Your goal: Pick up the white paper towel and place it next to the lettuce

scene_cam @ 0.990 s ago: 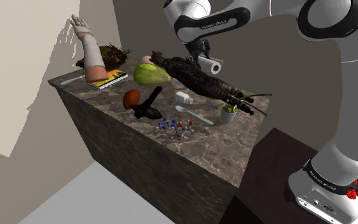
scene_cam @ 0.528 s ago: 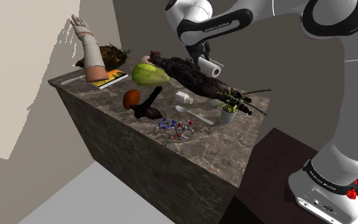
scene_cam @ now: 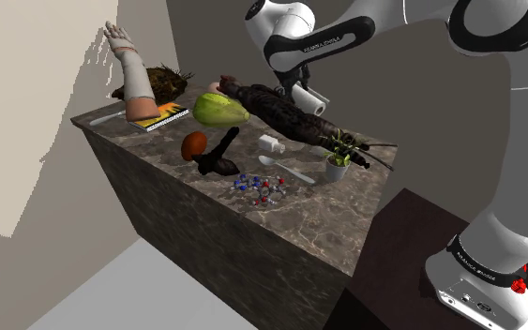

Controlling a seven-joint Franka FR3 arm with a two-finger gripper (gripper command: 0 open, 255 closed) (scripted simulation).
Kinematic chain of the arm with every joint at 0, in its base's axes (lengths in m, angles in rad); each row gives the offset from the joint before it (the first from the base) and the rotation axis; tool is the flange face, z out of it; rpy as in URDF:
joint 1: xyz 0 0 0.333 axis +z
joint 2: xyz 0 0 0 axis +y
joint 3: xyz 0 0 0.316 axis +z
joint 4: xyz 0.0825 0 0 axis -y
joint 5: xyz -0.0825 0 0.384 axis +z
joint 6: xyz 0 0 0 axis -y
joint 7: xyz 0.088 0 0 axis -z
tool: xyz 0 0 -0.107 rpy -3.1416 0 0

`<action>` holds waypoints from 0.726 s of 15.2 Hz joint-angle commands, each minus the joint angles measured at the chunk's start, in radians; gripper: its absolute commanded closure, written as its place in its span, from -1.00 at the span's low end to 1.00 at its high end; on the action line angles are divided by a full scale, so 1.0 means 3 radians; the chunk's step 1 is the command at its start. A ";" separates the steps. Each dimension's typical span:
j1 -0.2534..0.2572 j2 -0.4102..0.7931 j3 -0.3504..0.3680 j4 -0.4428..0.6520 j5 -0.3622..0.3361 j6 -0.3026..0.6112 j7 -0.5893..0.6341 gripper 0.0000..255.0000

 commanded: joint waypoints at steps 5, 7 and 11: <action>0.0041 0.0426 -0.0054 -0.0049 0.0052 0.0112 0.0014 1.00; 0.0179 0.0597 -0.0051 0.0343 0.0042 -0.0115 -0.0051 -1.00; -0.0052 0.0453 0.0077 -0.0042 -0.0020 0.0072 0.0044 -1.00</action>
